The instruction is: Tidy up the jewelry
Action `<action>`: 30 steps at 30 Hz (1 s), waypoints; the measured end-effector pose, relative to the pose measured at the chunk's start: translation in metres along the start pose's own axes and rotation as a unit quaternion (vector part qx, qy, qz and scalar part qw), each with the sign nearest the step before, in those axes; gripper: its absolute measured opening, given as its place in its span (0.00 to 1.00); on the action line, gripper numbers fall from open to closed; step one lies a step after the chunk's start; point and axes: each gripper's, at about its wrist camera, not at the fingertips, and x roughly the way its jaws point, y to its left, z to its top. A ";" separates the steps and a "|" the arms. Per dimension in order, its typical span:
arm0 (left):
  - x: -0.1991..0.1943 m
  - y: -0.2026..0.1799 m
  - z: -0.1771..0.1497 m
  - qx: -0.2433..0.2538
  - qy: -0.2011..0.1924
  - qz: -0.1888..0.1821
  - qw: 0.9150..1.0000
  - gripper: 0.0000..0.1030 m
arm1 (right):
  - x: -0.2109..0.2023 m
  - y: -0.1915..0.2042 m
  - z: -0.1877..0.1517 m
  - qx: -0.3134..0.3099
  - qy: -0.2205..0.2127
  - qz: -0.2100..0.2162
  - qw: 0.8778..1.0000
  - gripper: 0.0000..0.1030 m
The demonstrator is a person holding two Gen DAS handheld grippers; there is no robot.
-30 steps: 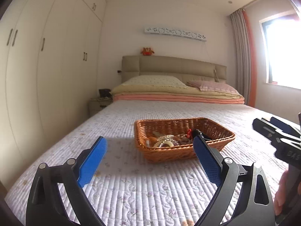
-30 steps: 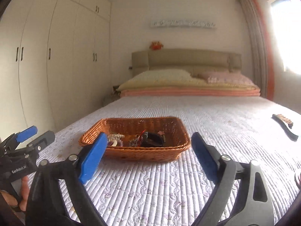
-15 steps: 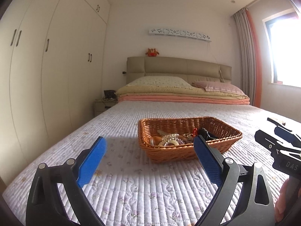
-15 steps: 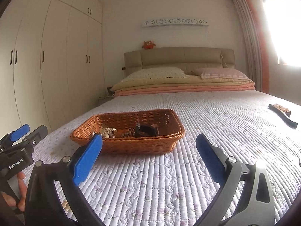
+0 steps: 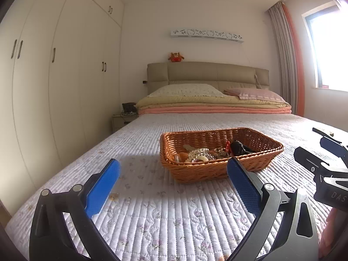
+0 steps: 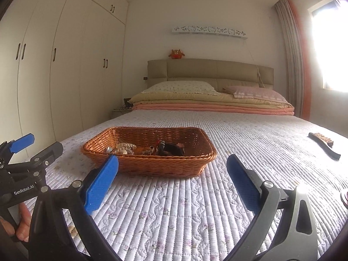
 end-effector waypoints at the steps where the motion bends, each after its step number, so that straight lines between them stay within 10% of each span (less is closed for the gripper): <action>1: 0.000 0.001 0.000 -0.001 -0.001 0.000 1.000 0.93 | 0.000 -0.001 0.000 0.002 0.001 0.000 1.000 0.93; 30: 0.004 0.002 0.000 -0.009 0.009 -0.001 1.000 0.93 | 0.004 -0.002 0.001 0.012 0.014 -0.003 1.000 0.93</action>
